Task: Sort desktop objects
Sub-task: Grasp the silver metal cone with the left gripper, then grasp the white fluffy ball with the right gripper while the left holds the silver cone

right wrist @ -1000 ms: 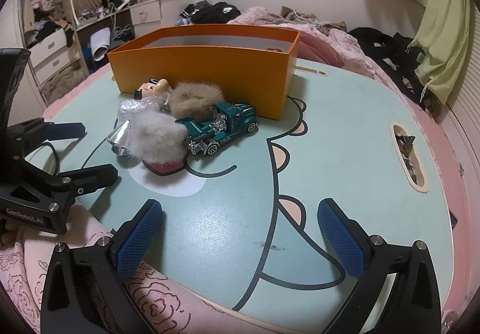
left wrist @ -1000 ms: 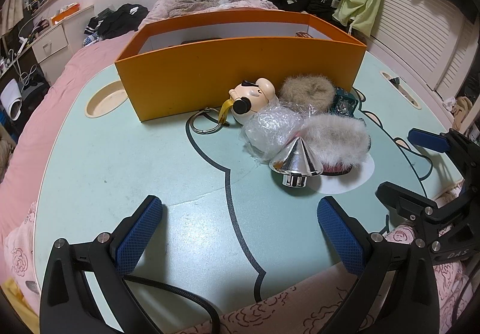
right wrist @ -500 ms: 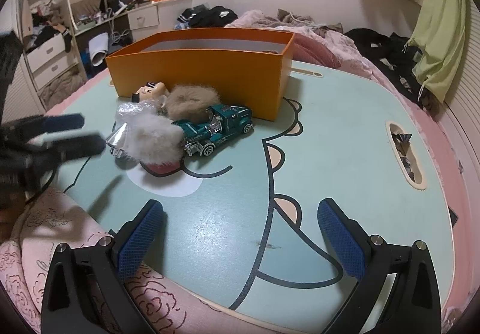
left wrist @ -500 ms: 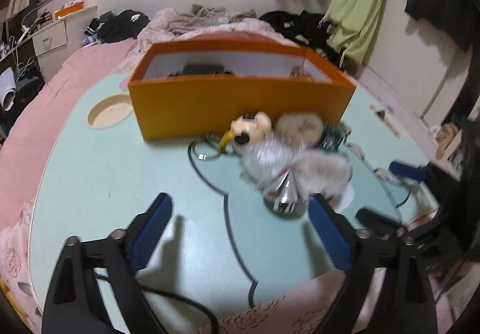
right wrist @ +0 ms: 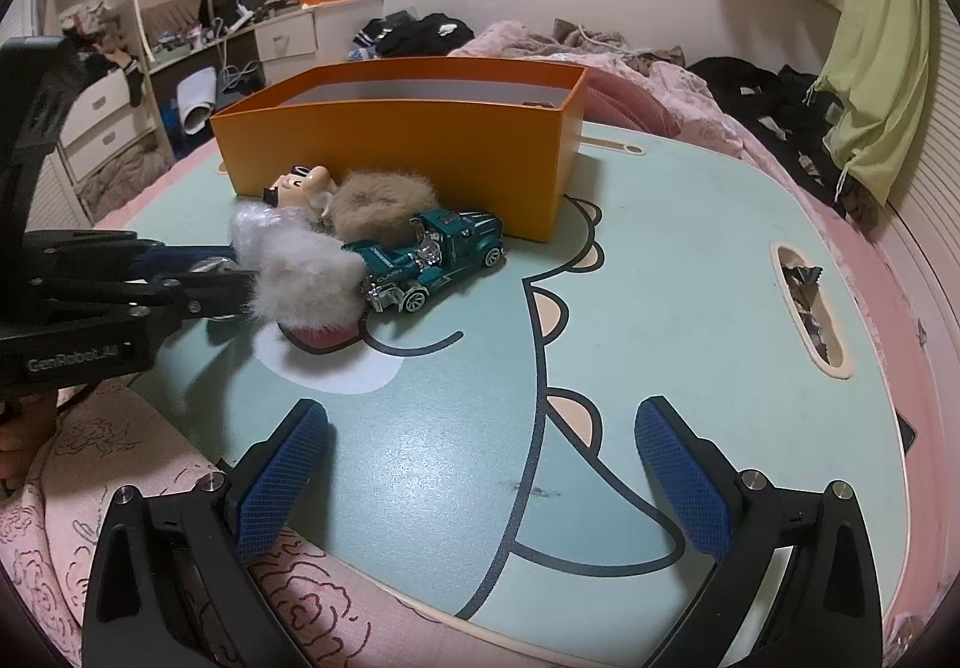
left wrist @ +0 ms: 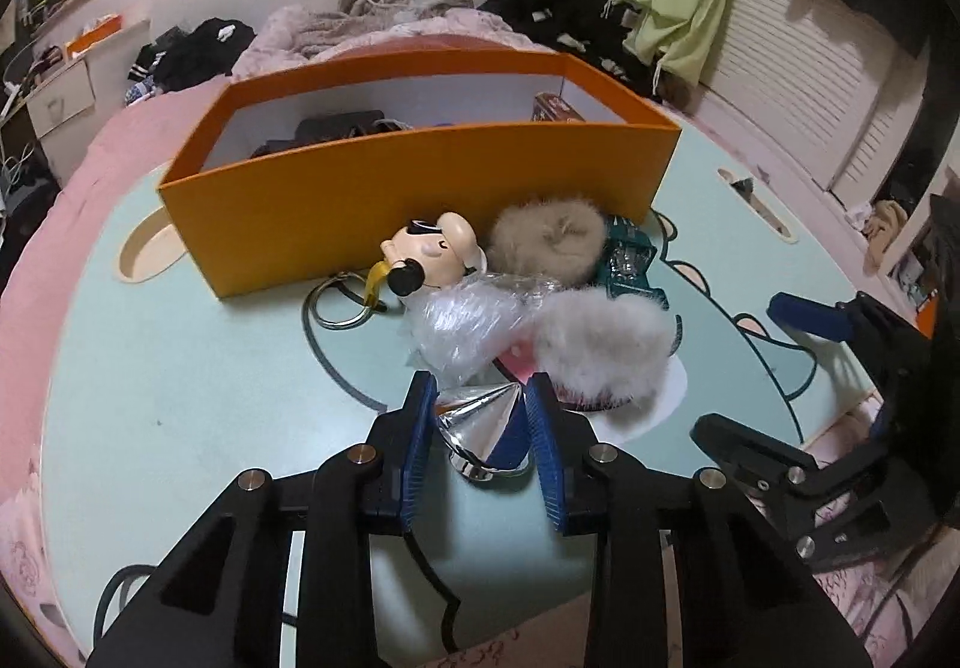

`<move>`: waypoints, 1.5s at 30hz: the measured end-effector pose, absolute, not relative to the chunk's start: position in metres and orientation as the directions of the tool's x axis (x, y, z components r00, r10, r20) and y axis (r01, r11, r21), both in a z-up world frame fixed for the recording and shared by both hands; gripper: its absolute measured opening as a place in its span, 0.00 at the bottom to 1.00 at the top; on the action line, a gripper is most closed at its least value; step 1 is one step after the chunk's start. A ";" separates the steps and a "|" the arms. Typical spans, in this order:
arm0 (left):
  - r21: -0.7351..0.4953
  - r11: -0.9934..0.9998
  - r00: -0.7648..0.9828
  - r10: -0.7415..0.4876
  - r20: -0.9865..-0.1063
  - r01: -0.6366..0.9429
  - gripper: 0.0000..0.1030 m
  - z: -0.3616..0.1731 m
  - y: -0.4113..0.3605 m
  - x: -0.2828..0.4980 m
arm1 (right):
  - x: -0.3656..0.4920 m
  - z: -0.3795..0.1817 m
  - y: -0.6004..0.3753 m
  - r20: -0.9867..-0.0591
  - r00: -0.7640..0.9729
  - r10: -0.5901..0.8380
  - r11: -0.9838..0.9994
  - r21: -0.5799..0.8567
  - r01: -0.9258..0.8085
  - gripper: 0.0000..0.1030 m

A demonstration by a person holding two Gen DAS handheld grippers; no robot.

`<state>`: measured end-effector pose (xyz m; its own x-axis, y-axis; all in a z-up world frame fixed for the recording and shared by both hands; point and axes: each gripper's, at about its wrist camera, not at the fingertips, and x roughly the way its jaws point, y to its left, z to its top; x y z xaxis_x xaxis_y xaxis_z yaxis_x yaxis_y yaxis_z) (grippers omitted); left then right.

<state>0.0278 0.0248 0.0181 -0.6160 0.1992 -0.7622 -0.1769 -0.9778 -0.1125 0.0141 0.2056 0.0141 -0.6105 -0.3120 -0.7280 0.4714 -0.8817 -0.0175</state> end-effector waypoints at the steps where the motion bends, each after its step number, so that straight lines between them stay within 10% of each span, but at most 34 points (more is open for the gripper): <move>1: -0.109 -0.979 -0.627 0.194 -0.754 -0.171 0.31 0.020 0.023 0.032 | 0.014 0.014 0.206 -0.728 -0.610 -0.313 -0.882 -0.017 0.471 1.00; 8: -0.088 -0.988 -0.654 0.148 -0.742 -0.124 0.30 0.012 0.011 0.051 | 0.015 0.019 0.208 -0.712 -0.613 -0.341 -0.883 0.020 0.469 0.97; 26: -0.059 -0.991 -0.659 0.126 -0.741 -0.123 0.30 0.009 0.017 0.055 | 0.006 0.050 0.134 -0.676 -0.527 -0.515 -0.707 -0.012 0.707 0.46; 32: -0.065 -0.990 -0.660 0.131 -0.740 -0.123 0.30 0.009 0.015 0.056 | -0.004 0.044 0.145 -0.682 -0.474 -0.557 -0.698 0.076 0.712 0.10; 43: -0.066 -0.990 -0.660 0.132 -0.740 -0.124 0.30 0.009 0.015 0.056 | 0.036 0.036 0.203 -0.651 -0.521 -0.552 -0.743 0.101 0.662 0.16; 45: -0.064 -0.990 -0.660 0.131 -0.740 -0.124 0.30 0.009 0.015 0.057 | 0.033 0.030 0.207 -0.656 -0.514 -0.553 -0.753 0.129 0.645 0.47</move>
